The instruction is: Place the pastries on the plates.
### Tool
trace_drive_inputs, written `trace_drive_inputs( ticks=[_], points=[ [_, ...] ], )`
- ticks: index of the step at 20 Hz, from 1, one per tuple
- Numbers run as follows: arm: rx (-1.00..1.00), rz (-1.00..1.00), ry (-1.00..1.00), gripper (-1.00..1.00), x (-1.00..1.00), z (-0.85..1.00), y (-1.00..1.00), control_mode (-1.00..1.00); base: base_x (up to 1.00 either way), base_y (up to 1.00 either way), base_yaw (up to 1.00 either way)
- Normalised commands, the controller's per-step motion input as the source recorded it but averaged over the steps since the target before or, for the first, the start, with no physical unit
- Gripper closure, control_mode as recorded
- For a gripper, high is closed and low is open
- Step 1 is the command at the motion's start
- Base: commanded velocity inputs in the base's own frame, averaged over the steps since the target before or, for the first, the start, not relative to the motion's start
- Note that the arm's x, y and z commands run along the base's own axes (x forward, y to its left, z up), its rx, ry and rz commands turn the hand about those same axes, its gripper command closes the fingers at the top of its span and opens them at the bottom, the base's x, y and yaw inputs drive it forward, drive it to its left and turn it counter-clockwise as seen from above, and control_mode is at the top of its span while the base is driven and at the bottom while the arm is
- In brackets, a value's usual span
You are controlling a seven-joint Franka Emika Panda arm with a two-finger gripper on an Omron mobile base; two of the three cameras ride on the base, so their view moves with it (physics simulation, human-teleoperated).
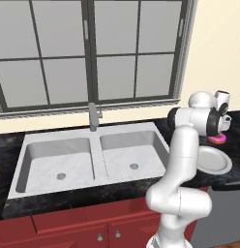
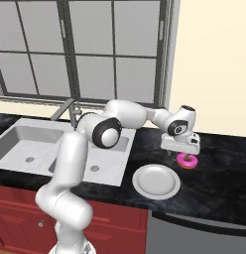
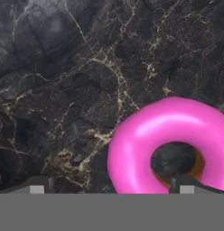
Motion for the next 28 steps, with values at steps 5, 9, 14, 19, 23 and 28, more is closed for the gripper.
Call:
trace_drive_inputs(
  ticks=[5, 9, 14, 19, 23, 28],
  points=[
    [0.02, 0.00, 0.07, -1.00, 0.15, -0.16, -0.05, -1.00, 0.00, 0.00, 0.00],
    [0.04, 0.00, 0.07, -1.00, 0.08, -0.24, -0.24, -1.00, 0.00, 0.00, 0.00],
    [0.01, 0.00, 0.07, -1.00, 0.00, -0.23, -0.07, -1.00, 0.00, 0.00, 0.00],
    [0.00, 0.00, 0.10, -1.00, 0.00, -0.19, 0.00, -1.00, 0.00, 0.00, 0.00],
    [0.00, 0.00, 0.11, 1.00, -0.01, -0.25, 0.00, -1.00, 0.00, 0.00, 0.00],
    [0.00, 0.00, 0.02, 1.00, 0.00, -0.05, 0.00, -1.00, 0.00, 0.00, 0.00]
  ],
)
